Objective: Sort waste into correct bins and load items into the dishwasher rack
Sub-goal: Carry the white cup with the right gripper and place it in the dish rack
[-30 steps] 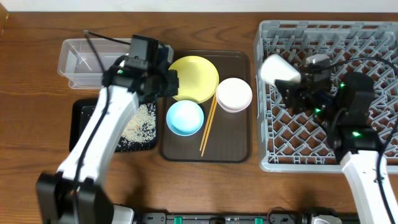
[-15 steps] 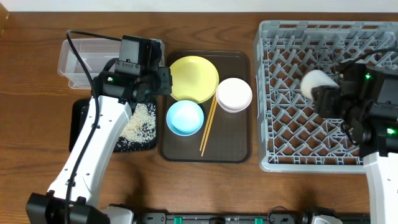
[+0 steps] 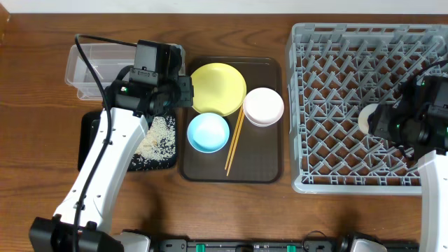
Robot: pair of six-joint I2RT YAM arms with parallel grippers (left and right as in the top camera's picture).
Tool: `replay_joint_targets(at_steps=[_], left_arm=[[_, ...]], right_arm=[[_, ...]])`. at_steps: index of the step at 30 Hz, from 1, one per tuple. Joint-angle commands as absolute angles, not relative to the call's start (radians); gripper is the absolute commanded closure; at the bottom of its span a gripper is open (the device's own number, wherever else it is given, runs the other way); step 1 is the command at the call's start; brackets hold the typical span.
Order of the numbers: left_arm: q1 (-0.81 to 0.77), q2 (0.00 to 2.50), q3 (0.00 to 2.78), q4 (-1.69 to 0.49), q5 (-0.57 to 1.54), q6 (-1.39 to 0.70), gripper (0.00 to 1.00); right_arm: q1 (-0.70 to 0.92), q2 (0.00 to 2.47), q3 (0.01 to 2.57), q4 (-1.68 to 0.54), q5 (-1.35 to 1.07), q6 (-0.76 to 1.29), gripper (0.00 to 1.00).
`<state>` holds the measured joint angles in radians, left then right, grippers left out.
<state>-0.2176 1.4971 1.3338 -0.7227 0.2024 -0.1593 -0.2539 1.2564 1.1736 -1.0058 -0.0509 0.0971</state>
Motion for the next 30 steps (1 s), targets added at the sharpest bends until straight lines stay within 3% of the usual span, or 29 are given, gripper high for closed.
replay_joint_targets(at_steps=[1, 14, 24, 26, 27, 29, 30], left_arm=[[-0.213, 1.497, 1.339, -0.725, 0.189, -0.150, 0.83], [-0.213, 1.497, 1.339, -0.726, 0.189, -0.150, 0.83], [-0.213, 1.497, 1.339, -0.726, 0.190, -0.150, 0.83], [-0.213, 1.497, 1.339, -0.726, 0.189, -0.150, 0.83], [-0.213, 1.497, 1.339, -0.726, 0.189, -0.150, 0.83], [-0.213, 1.497, 1.339, -0.730, 0.189, -0.150, 0.83], [-0.213, 1.497, 1.339, -0.733, 0.189, -0.150, 0.83]], right_arm=[[-0.264, 1.274, 1.226, -1.047, 0.032, 0.153, 0.99], [-0.322, 1.403, 1.242, -1.188, 0.108, 0.168, 0.99], [-0.323, 1.556, 1.242, -1.135, 0.093, 0.168, 0.98], [-0.323, 1.574, 1.242, -1.114, 0.066, 0.168, 0.92], [-0.323, 1.580, 1.242, -1.108, 0.052, 0.168, 0.85], [-0.323, 1.590, 1.242, -1.094, 0.027, 0.168, 0.55], [-0.323, 1.593, 1.242, -1.089, 0.020, 0.168, 0.47]])
